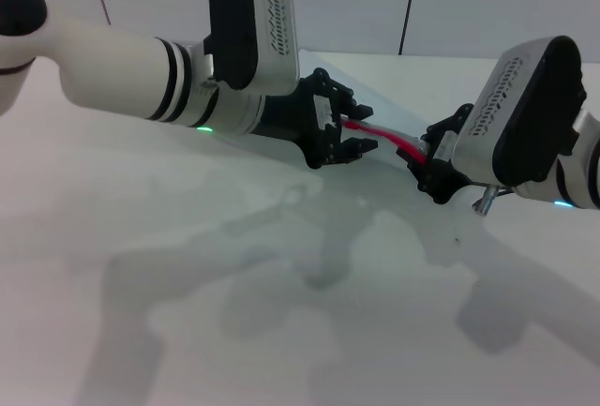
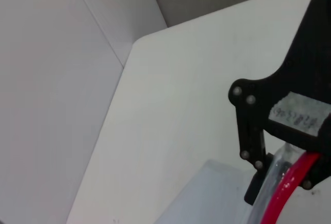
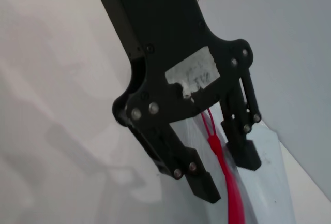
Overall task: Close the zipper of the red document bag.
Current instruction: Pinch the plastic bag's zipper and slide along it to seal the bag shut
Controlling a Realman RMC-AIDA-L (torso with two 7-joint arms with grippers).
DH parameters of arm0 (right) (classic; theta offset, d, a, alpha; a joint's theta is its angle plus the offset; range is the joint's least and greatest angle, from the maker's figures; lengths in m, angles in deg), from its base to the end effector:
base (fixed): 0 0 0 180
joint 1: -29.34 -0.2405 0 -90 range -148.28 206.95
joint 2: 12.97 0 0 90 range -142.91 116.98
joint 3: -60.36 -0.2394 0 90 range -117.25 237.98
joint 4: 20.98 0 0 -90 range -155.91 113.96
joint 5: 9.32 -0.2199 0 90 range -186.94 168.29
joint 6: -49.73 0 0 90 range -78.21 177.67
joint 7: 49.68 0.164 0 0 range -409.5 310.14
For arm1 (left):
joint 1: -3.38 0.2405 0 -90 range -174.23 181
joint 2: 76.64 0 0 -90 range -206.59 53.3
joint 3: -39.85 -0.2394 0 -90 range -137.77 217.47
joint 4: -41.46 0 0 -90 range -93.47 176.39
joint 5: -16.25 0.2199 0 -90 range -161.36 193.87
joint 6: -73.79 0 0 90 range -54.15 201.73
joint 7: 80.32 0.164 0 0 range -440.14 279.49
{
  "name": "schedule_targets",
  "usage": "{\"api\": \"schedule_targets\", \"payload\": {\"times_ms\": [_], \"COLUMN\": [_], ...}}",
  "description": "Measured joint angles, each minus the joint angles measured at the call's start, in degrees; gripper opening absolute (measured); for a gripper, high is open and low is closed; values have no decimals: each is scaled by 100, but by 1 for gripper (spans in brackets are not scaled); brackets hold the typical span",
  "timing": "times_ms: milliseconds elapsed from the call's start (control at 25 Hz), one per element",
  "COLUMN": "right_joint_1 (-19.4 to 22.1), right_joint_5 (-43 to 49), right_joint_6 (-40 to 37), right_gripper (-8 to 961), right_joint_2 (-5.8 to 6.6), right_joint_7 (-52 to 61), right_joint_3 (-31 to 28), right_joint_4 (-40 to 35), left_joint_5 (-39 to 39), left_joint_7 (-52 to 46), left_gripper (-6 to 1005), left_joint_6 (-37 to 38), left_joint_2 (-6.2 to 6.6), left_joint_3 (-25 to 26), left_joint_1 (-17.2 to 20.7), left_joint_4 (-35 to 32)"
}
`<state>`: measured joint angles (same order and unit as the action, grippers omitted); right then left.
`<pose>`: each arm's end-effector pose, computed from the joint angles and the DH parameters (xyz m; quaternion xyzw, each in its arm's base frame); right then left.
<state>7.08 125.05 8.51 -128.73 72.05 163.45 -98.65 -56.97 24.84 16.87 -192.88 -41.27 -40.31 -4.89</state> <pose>0.1517 0.3791 -0.0604 -0.9505 0.0279 -0.0289 0.3081 -0.1324 0.4231 -0.0619 -0.9748 0.1070 -0.0434 0.1909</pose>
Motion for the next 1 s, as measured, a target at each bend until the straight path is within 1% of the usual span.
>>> {"api": "schedule_targets", "payload": {"times_ms": [320,520,880,1000], "right_joint_1": [-8,-23,-25,-25], "right_joint_5": [0,-16,-30,-27], "right_joint_6": [0,0,4,10], "right_gripper": [62,65,70,71], "right_joint_2": [2,2,1,1], "right_joint_7": [-4,-6,-15,-12], "right_joint_3": [0,-1,-3,-13], "right_joint_4": [11,14,16,16], "left_joint_5": [200,171,133,79], "left_joint_7": [-39,-28,-34,-44], "left_gripper": [305,155,110,100], "left_joint_6": [159,312,385,417], "left_joint_2": [-6,-14,-24,-24], "left_joint_3": [-263,-399,-402,-402], "left_joint_1": [112,142,205,294], "left_joint_4": [-314,-318,-328,-387]}}
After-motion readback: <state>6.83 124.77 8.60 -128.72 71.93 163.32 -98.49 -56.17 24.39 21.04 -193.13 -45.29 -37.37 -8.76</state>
